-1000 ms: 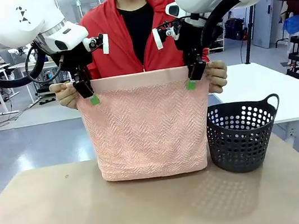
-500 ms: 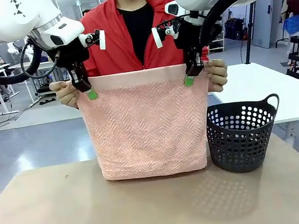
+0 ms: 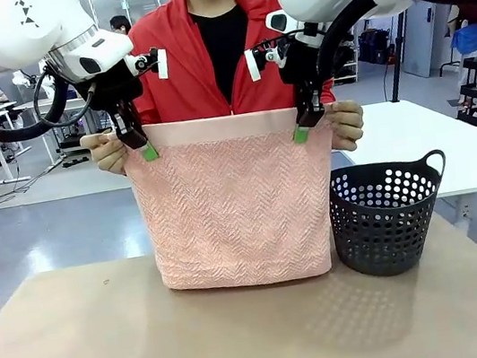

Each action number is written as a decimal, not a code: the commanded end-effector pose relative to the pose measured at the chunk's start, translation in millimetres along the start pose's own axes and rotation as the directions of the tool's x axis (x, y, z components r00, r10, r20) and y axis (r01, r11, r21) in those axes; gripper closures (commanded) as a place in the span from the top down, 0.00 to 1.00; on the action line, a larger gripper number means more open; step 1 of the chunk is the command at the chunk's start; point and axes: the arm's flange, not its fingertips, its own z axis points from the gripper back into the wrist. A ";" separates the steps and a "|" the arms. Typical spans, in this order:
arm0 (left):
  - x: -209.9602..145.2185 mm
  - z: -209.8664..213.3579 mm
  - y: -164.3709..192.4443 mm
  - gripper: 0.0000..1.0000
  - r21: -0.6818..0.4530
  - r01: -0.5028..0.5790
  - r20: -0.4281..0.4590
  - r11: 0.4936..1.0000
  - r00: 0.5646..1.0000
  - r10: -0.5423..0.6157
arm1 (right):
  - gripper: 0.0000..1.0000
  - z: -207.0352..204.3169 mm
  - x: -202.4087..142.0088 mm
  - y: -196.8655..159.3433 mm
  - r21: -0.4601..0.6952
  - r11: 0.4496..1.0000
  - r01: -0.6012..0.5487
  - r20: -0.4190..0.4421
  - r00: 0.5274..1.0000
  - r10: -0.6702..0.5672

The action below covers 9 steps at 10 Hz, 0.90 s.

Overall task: Fold the towel.
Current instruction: Release the end of the 100 cm Hotel Towel you were holding and grab the top end of the folded side, then release the end of the 100 cm Hotel Towel you were holding.

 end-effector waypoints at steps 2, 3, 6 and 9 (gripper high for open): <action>2.0 2.5 -0.1 0.00 0.012 0.003 -0.009 1.000 1.000 -0.003 | 0.00 3.2 2.0 2.0 -0.008 1.000 -0.006 -0.006 1.000 0.006; 2.0 2.5 -0.1 0.00 0.012 0.003 -0.009 1.000 1.000 -0.003 | 0.00 3.2 2.0 2.0 -0.008 1.000 -0.006 -0.006 1.000 0.006; 2.0 2.5 -0.1 0.00 0.012 0.003 -0.009 1.000 1.000 -0.003 | 0.00 3.2 2.0 2.0 -0.008 1.000 -0.006 -0.006 1.000 0.006; 2.0 2.5 -0.1 0.00 0.012 0.003 -0.009 1.000 1.000 -0.003 | 0.00 3.2 2.0 2.0 -0.008 1.000 -0.006 -0.006 1.000 0.006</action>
